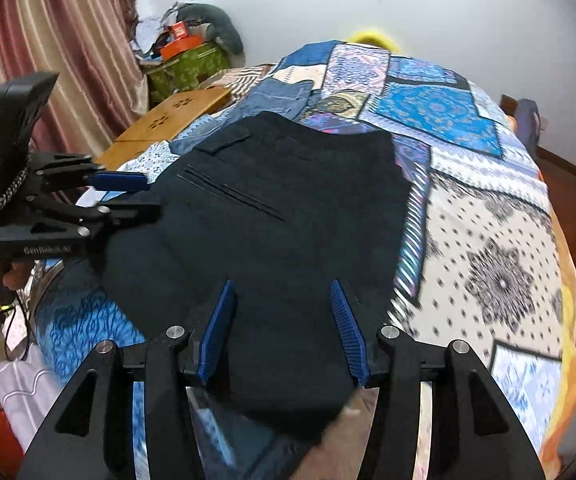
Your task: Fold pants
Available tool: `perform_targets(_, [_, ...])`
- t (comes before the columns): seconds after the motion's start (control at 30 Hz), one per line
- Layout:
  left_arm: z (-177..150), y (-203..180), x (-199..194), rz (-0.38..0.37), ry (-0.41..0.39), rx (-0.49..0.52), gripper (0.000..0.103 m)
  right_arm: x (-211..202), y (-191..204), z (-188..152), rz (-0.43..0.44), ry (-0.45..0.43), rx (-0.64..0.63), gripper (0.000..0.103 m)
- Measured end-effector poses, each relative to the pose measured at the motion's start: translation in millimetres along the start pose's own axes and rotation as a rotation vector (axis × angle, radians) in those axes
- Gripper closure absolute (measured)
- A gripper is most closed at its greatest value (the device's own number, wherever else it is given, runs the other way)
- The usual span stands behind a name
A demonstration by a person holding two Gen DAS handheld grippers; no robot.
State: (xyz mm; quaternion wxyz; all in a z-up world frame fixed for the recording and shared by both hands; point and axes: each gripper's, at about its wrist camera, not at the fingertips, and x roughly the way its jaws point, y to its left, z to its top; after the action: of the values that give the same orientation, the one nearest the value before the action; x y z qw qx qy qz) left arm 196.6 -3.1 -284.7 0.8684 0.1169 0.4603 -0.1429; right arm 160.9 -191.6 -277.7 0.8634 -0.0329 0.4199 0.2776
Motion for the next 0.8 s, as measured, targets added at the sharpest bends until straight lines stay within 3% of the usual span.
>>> perform_targets(0.13, [-20.0, 17.1, -8.4, 0.060, 0.003, -0.035, 0.053, -12.6, -7.0, -11.4, -0.058, -0.007, 0.022, 0.056])
perform_targets(0.23, [-35.2, 28.4, -9.8, 0.109, 0.014, -0.053, 0.053, -18.5, -20.5, -22.1, -0.035, 0.000, 0.085, 0.051])
perform_targets(0.33, [-49.9, 42.1, -1.8, 0.184, 0.080, -0.055, 0.054, -22.3, -28.1, -29.9, -0.062, 0.009, 0.096, 0.050])
perform_targets(0.47, [-51.2, 70.1, -4.3, 0.166, 0.104, -0.148, 0.054, -33.5, -37.7, -26.6, -0.082, 0.006, 0.138, 0.050])
perform_targets(0.57, [-36.7, 80.8, -20.4, 0.131, 0.048, -0.194, 0.053, -43.7, -38.3, -20.0, -0.113, -0.024, 0.131, 0.047])
perform_targets(0.63, [-23.0, 79.6, -30.3, 0.103, 0.010, -0.197, 0.048, -48.3, -37.9, -10.8, -0.108, -0.053, 0.131, 0.046])
perform_targets(0.7, [-7.2, 71.6, -37.5, 0.070, -0.028, -0.185, 0.036, -48.6, -37.5, 0.0, -0.106, -0.081, 0.139, 0.036])
perform_targets(0.8, [15.7, 54.0, -35.5, 0.022, -0.063, -0.143, 0.027, -39.3, -39.3, 9.8, -0.101, -0.099, 0.146, 0.027])
